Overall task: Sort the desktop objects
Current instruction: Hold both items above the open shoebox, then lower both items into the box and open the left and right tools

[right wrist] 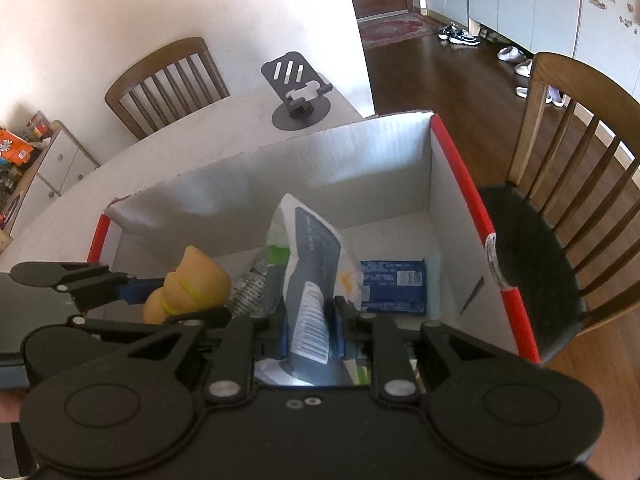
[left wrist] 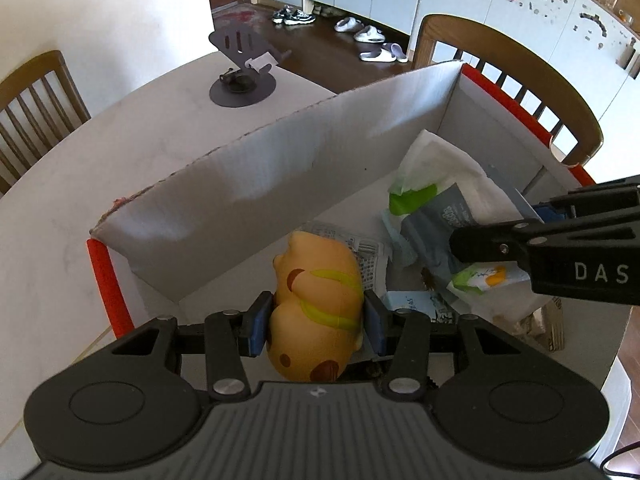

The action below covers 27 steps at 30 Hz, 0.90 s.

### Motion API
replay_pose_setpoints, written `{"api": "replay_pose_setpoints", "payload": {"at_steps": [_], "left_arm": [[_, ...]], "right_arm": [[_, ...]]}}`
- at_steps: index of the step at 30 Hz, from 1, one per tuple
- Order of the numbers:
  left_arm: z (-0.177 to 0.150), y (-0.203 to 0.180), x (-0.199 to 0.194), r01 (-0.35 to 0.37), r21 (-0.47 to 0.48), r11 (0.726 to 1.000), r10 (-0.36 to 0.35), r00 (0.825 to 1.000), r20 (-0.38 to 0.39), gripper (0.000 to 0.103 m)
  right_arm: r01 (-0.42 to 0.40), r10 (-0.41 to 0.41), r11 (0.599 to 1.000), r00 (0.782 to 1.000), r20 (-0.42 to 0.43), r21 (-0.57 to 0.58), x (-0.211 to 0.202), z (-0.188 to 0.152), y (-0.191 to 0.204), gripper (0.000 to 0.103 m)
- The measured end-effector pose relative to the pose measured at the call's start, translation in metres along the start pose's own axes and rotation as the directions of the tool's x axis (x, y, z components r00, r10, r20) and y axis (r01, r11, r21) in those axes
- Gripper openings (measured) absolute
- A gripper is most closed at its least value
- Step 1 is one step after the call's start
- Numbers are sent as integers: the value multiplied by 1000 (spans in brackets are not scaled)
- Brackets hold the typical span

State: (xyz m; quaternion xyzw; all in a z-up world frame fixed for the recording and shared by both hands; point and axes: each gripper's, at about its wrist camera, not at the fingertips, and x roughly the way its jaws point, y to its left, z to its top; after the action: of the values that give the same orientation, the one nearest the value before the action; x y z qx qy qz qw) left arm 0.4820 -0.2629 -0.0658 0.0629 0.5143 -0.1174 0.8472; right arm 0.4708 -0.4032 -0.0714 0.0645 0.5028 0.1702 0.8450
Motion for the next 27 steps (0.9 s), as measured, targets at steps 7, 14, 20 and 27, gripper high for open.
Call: {"api": "replay_pose_setpoints", "payload": {"at_steps": [7, 14, 20, 27], "left_arm": [[-3, -4, -1, 14, 19, 1000, -13, 1000, -11, 54], [-5, -11, -11, 11, 49, 999, -12, 1000, 13, 69], [-7, -16, -20, 20, 58, 998, -21, 1000, 21, 72], [-9, -17, -36, 57, 37, 998, -59, 997, 46, 72]], "right_arm": [[-2, 2, 1000, 1000, -1, -18, 0, 0, 2, 29], [-5, 5, 1000, 1000, 22, -31, -8, 1, 5, 44], [0, 2, 999, 999, 39, -35, -16, -1, 7, 53], [7, -5, 999, 999, 54, -42, -27, -3, 7, 59]]}}
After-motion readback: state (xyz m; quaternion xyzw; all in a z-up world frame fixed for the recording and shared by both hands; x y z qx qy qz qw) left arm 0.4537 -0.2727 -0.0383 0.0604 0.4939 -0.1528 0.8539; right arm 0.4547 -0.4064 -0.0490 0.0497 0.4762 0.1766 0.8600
